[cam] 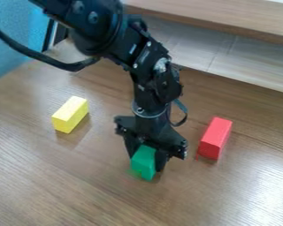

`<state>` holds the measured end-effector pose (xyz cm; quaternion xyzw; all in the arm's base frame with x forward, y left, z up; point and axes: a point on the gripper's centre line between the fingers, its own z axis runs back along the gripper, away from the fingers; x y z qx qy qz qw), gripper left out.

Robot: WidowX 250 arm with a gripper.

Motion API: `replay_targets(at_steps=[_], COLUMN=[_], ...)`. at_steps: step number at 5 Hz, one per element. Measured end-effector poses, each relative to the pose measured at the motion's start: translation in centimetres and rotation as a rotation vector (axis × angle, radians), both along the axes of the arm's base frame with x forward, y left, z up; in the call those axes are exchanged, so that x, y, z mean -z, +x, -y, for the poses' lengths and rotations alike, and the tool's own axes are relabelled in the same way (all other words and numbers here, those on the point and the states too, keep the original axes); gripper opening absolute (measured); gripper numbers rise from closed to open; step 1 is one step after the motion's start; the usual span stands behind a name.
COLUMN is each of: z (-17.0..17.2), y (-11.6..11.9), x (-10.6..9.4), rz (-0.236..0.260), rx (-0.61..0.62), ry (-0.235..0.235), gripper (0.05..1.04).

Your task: Move the green rectangular block from the top of the yellow one and put it on the table

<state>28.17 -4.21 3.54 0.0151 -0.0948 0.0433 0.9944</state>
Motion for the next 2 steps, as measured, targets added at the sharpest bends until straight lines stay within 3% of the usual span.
replay_targets(at_steps=[2], z=[0.15], y=[-0.08], x=[0.48], rz=[-0.015], rx=[0.022], ry=[-0.006], gripper=[0.594])
